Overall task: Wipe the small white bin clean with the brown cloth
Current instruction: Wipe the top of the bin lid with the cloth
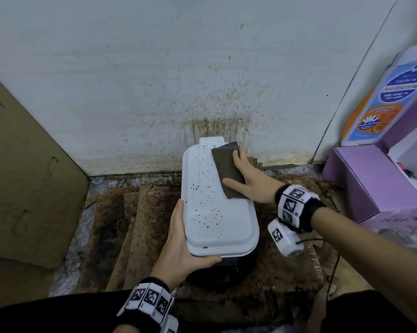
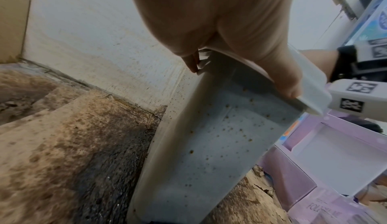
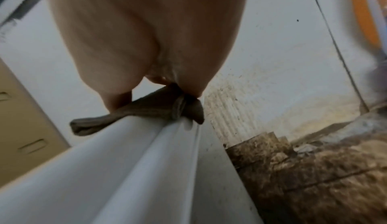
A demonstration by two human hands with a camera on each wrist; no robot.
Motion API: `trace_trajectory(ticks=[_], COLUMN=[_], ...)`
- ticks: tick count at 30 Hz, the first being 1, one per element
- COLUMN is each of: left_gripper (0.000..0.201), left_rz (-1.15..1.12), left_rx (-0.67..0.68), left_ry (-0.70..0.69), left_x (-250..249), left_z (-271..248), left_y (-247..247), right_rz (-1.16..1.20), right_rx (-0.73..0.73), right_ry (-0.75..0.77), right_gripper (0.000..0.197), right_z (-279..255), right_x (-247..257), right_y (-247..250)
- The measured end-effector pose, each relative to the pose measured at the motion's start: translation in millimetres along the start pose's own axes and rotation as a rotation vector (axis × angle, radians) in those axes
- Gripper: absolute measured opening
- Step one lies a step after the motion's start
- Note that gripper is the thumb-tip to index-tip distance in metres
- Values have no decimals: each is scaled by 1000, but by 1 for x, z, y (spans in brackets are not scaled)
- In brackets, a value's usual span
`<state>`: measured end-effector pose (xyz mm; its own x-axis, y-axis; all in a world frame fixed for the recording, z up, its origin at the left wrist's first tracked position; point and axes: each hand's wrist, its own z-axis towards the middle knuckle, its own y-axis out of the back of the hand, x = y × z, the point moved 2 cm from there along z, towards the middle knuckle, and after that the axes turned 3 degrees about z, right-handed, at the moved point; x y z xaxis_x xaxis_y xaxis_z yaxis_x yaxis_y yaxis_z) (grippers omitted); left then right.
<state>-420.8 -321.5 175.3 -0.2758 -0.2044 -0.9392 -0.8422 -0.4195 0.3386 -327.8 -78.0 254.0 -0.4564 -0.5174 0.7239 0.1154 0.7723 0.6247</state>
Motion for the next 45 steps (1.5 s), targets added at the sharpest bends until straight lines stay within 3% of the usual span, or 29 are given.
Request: trace_trajectory(ticks=[7,13,19,22,26,39,45], left_gripper=[146,149,152,153,146,140,137], left_rz=[10,48,85,99,126,29,21], left_rx=[-4,-20,-35,-20,25,2,0], left_ry=[-14,-7,11,22,-3,-31,-46], left_x=[-1,3,-1,-3,-3,0,4], left_z=[2,2,0,-1,-3,-3,-4], left_y=[-1,-2,-2,0,10,7,7], right_rz=[-67,-89,-334,-502,-623,-693,-717], right_rx=[-17,-205,-340,-353,-219,-252,-277], right_ry=[13,91,74,131,256,220,217], right_gripper=[89,80,74,77,77,74,76], right_z=[5,-58,-104,-101,-88,-47,-43], right_x=[-8,-13,-9,-9,-7,52,54], right_y=[-2,-63,-100,-84,-74,-119,-123])
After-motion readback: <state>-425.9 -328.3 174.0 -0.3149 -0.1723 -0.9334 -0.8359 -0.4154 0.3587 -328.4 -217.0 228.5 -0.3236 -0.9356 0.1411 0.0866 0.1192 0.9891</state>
